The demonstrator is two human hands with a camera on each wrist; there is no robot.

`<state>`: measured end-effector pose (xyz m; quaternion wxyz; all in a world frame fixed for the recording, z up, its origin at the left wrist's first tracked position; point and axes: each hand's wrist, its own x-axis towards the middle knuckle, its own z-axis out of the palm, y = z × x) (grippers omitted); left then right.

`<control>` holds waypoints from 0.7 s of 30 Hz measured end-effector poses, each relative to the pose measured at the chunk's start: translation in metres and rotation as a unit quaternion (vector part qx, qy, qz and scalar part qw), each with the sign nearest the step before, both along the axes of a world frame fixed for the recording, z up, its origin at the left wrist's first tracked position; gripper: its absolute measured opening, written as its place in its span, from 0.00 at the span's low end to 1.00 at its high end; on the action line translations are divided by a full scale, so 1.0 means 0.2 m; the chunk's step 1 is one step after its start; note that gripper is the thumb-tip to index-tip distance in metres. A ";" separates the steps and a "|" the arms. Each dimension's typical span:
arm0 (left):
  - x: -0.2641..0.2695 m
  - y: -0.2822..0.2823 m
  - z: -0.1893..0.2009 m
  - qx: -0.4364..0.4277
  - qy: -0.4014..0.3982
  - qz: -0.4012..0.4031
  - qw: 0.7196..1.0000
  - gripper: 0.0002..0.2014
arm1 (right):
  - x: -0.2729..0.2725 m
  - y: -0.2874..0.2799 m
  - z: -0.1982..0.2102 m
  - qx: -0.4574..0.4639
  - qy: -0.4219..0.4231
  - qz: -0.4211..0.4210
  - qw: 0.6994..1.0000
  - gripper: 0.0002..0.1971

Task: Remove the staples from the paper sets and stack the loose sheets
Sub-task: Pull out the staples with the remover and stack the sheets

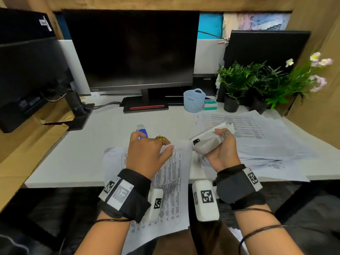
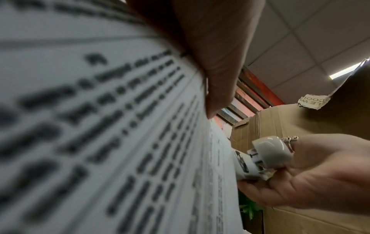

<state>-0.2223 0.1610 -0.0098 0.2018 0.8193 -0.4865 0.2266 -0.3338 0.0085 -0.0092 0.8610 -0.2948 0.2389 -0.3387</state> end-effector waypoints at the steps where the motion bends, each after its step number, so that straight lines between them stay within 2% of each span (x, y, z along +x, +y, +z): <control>1: -0.01 0.00 0.00 0.002 -0.006 -0.001 1.000 0.16 | -0.01 0.00 0.00 0.007 -0.002 -0.011 1.000 0.05; 7: -0.08 -0.04 0.00 -0.047 -0.022 -0.043 0.998 0.19 | -0.03 -0.01 -0.06 0.014 0.043 -0.005 0.999 0.06; 9: -0.10 -0.05 0.00 -0.042 -0.038 -0.039 0.998 0.18 | -0.03 -0.01 -0.07 0.026 0.039 -0.001 0.999 0.09; 13: -0.12 -0.06 -0.02 -0.043 -0.071 -0.028 0.996 0.16 | -0.08 -0.03 -0.05 0.028 0.023 -0.008 0.999 0.03; 17: -0.14 -0.06 -0.01 -0.052 -0.088 -0.009 0.995 0.15 | -0.11 -0.03 -0.06 0.014 0.020 -0.011 1.000 0.06; 21: -0.18 -0.09 -0.01 -0.047 -0.098 -0.016 0.994 0.16 | -0.09 -0.02 -0.07 0.008 0.016 -0.007 1.000 0.04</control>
